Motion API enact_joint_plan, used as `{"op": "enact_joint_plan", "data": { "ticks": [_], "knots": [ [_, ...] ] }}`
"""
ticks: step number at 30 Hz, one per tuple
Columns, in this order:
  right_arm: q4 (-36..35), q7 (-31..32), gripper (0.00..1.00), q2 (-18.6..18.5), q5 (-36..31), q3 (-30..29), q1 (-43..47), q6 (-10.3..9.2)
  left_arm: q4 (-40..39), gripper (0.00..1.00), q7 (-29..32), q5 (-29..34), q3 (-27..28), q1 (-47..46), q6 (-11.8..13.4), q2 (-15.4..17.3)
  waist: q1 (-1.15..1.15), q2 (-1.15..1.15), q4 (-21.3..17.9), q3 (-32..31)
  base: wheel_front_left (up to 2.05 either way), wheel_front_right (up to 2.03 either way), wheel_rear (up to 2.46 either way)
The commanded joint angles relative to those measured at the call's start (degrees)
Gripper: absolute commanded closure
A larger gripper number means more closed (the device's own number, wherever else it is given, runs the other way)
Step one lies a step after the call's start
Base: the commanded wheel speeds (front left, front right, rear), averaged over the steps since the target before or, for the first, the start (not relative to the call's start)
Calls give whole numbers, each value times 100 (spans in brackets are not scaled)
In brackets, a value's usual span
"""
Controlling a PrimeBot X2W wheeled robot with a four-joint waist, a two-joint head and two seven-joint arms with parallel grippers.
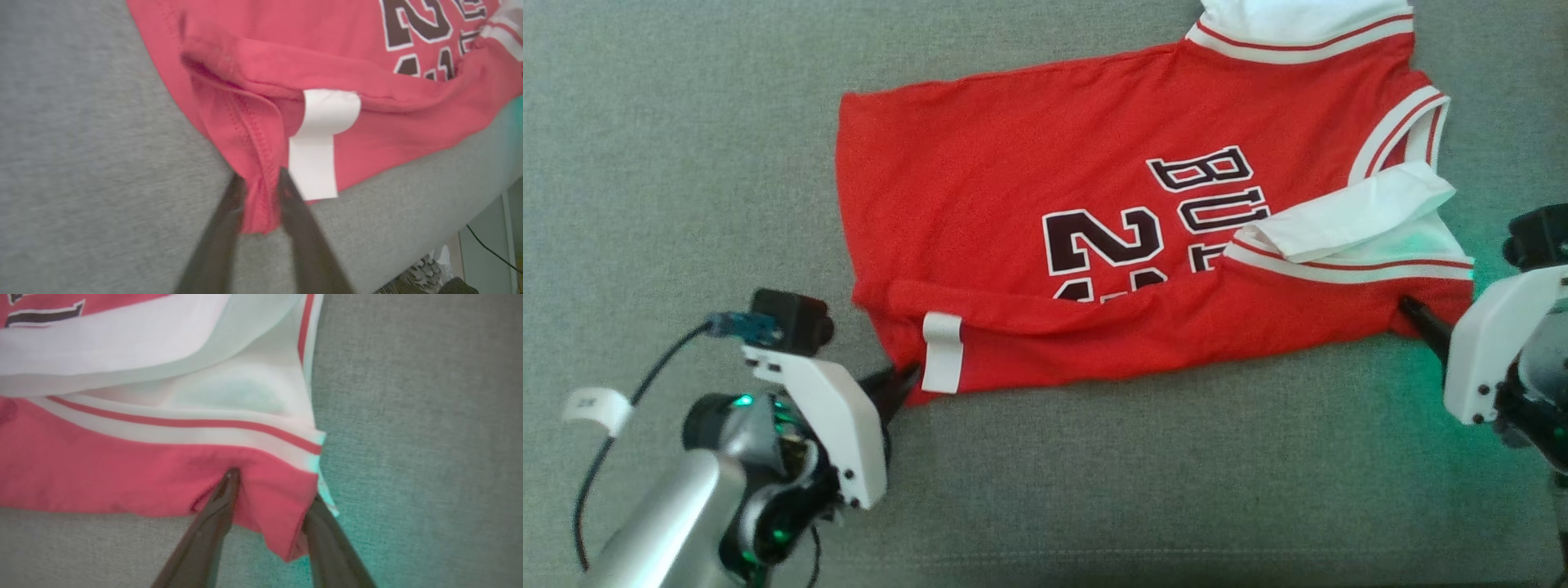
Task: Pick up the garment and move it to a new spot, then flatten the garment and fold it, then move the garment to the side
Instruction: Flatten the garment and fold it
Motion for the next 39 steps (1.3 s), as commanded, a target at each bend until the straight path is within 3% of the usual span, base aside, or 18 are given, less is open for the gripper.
{"op": "enact_joint_plan", "data": {
  "ticks": [1, 8, 15, 20, 21, 22, 23, 24, 32, 36, 39],
  "knots": [
    [-126, 108, 100, -12, 87, 105, 44, 39, -110, 100, 59, -71, 108, -53, -57, 60, 0, 0, -2, -53, 0, 0, 0],
    [-385, 484, 100, 226, 503, -344, 274, 39, -324, 100, 172, -395, 424, 107, -199, 453, 0, 0, -27, -307, 0, 0, 0],
    [-1007, 1167, 100, 96, 846, -773, 902, 39, -829, 100, 464, -669, 715, 571, -239, 1070, 0, 0, -8, -505, 0, 0, 0],
    [-1347, 1353, 100, 50, 864, -719, 1380, 39, -917, 100, 456, -711, 635, 955, -201, 1100, 0, 0, -2, -577, 0, 0, 0],
    [-1390, 1324, 81, 32, 838, -678, 1458, 39, -900, 100, 425, -683, 604, 1000, -190, 1079, 0, 0, 3, -603, 0, 0, 0],
    [-1432, 1285, 31, 18, 826, -646, 1526, 39, -883, 96, 399, -655, 570, 1039, -181, 1060, 0, 0, 8, -627, 0, 0, 0],
    [-1477, 1231, 0, 2, 822, -624, 1573, 39, -868, 55, 377, -627, 545, 1068, -173, 1049, 0, 0, 10, -653, 0, 0, 0],
    [-1525, 1184, 0, -28, 814, -622, 1601, 39, -865, 0, 341, -569, 531, 1083, -163, 1059, 0, 0, 12, -677, 0, 0, 0],
    [-1978, 978, 0, -376, 919, -853, 1051, 39, -1249, 0, 129, -135, 741, 1011, 71, 1338, 0, 0, 18, -706, 0, 0, 0],
    [-1852, 659, 0, -325, 717, -804, 26, 39, -1317, 0, 54, 87, 897, 428, 279, 1242, 0, 0, 128, -409, 0, 0, 0],
    [-1409, 320, 0, -253, 255, -476, -853, 39, -1009, 0, 14, 312, 835, -340, 358, 980, 0, 0, 270, -68, 0, 0, 0]
  ]
}}
